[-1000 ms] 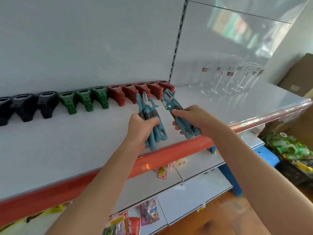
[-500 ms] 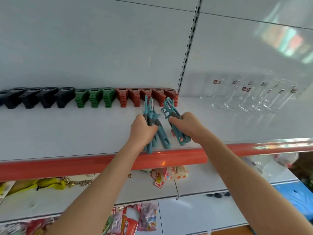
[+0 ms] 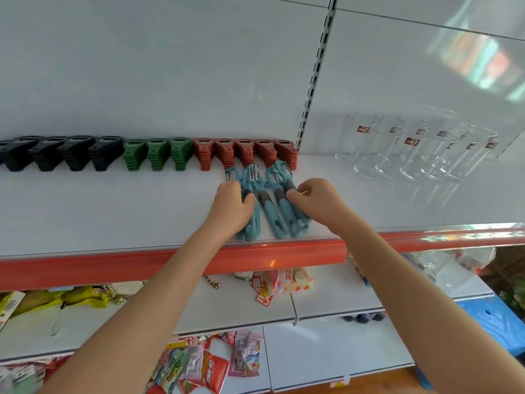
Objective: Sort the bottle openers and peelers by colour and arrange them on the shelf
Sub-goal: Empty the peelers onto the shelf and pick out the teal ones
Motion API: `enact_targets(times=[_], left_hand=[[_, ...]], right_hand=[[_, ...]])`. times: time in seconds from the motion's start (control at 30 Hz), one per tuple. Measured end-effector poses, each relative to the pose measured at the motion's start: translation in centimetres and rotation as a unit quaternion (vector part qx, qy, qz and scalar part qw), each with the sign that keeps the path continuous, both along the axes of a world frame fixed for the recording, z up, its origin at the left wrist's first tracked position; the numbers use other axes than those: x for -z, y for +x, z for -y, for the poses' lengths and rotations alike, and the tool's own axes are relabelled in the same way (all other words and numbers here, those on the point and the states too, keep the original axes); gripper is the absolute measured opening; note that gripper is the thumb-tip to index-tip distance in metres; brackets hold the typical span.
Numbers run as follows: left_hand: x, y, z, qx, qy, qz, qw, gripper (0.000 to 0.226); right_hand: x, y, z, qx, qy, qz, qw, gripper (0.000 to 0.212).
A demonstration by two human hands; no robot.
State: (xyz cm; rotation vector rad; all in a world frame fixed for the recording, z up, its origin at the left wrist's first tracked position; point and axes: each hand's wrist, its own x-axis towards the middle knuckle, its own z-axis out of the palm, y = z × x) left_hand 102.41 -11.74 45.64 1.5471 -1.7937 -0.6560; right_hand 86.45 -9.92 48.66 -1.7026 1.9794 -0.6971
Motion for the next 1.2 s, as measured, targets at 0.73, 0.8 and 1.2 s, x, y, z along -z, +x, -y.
enact_targets(times=[0.73, 0.8, 1.2], left_hand=[[-0.7, 1.0, -1.8, 0.157, 0.006, 0.164, 0.974, 0.058], [-0.7, 0.9, -1.9, 0.160, 0.000, 0.156, 0.975, 0.058], [-0.9, 1.6, -2.2, 0.151, -0.029, 0.203, 0.967, 0.046]], right_hand=[[0.3, -2.5, -1.7, -0.097, 0.028, 0.095, 0.990, 0.036], [0.4, -2.4, -1.7, -0.091, 0.023, 0.096, 0.991, 0.038], [0.3, -3.1, -1.6, -0.122, 0.020, -0.009, 0.992, 0.040]])
